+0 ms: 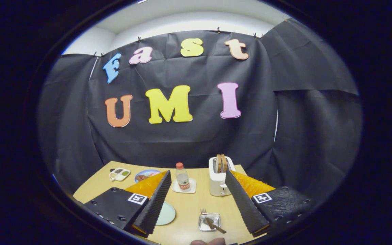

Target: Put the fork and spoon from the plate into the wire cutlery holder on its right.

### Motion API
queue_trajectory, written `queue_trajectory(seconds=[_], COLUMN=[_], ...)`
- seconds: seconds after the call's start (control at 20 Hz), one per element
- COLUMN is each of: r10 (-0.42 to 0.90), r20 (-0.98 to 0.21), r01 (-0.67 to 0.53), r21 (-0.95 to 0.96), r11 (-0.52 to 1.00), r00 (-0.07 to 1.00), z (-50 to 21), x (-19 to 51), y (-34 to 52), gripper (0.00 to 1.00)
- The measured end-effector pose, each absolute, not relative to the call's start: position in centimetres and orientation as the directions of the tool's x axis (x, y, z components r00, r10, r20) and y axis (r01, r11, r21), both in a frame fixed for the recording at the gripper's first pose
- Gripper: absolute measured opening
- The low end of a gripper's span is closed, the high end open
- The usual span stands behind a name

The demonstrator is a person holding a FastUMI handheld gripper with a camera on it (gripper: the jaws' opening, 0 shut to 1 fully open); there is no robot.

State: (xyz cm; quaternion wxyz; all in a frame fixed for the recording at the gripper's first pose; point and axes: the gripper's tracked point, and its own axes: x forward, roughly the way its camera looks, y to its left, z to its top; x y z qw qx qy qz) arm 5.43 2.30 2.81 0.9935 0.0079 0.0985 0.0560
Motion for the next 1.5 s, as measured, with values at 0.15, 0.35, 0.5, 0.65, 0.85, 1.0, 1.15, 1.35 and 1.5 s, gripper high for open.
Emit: queue_trajectory(seconds=[0.15, 0.35, 0.5, 0.65, 0.85, 1.0, 1.15, 1.35, 1.5], r10=[0.098, 0.069, 0.030, 0.014, 0.005, -0.021, -0.038, -0.030, -0.022], r20=[-0.147, -0.086, -0.042, 0.006, 0.039, 0.040, 0.041, 0.056, 0.056], r01=[-0.095, -0.069, -0.029, -0.014, -0.005, 0.020, 0.037, 0.031, 0.021], r21=[0.025, -0.002, 0.029, 0.008, 0.023, 0.025, 0.024, -0.005, 0.014], r11=[0.995, 0.998, 0.999, 1.000, 1.000, 0.999, 0.999, 1.000, 1.000], r00=[0.984, 0.994, 0.999, 1.000, 0.999, 0.999, 0.998, 0.998, 0.998], z=[3.4, 2.8, 3.7, 4.9, 5.6, 5.2, 4.7, 4.8, 4.8], x=[3.4, 1.3, -0.3, -1.8, -3.7, -4.4, -4.9, -5.7, -6.4], y=[4.7, 7.9, 9.8, 11.4, 13.3, 13.6, 13.8, 14.8, 15.8], gripper=[0.96, 0.96, 0.96, 0.96, 0.96, 0.96, 0.96, 0.96, 0.96])
